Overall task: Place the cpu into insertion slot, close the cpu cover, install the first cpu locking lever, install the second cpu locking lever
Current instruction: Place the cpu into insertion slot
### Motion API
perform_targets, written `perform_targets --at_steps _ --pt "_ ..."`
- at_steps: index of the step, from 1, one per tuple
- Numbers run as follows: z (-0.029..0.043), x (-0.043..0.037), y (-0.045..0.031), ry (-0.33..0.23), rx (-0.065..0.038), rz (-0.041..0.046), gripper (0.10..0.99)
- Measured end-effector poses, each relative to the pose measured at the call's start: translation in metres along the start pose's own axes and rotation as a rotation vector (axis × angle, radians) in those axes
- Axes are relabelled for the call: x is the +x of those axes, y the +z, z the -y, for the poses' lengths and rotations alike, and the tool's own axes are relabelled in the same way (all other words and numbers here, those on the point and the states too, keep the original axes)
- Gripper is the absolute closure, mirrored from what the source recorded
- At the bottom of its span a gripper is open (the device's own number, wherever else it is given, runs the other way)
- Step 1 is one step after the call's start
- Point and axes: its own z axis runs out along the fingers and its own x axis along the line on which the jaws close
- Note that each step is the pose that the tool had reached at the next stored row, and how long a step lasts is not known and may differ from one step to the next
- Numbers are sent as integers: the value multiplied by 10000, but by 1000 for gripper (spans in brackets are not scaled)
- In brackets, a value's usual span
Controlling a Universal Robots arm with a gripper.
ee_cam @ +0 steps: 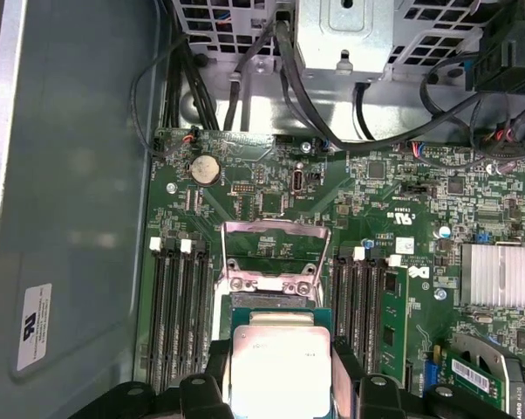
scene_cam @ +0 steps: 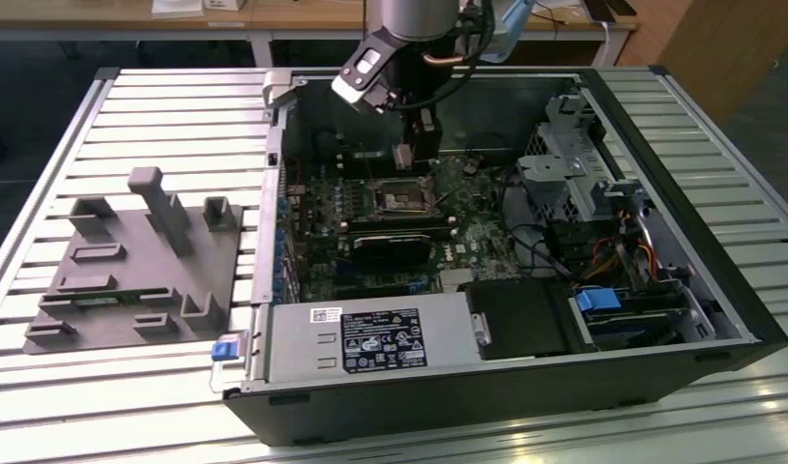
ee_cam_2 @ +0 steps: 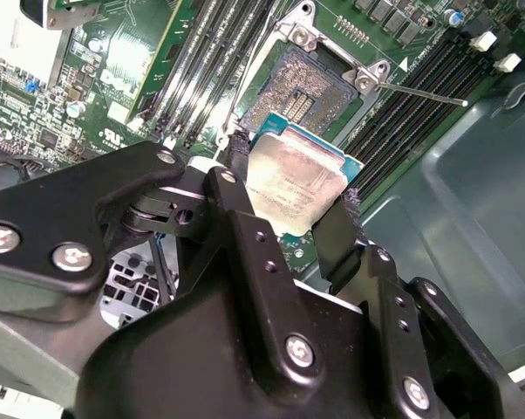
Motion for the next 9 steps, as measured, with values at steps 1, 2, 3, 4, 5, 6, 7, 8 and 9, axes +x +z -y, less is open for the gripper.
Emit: perform_targets --at_steps 1,2,3,4,5,6,7,8,9 --pt "0 2 4 6 1 2 545" --pt "0 5 7 13 0 3 545" --pt "1 7 11 19 1 4 545" --pt "1 9 14 25 0 6 545" --pt "1 11 18 31 1 7 545" --pt "1 14 22 37 0 9 545" --pt "2 17 26 43 0 10 545" --pt "2 19 30 49 0 11 545" --pt "2 22 33 55 0 12 545"
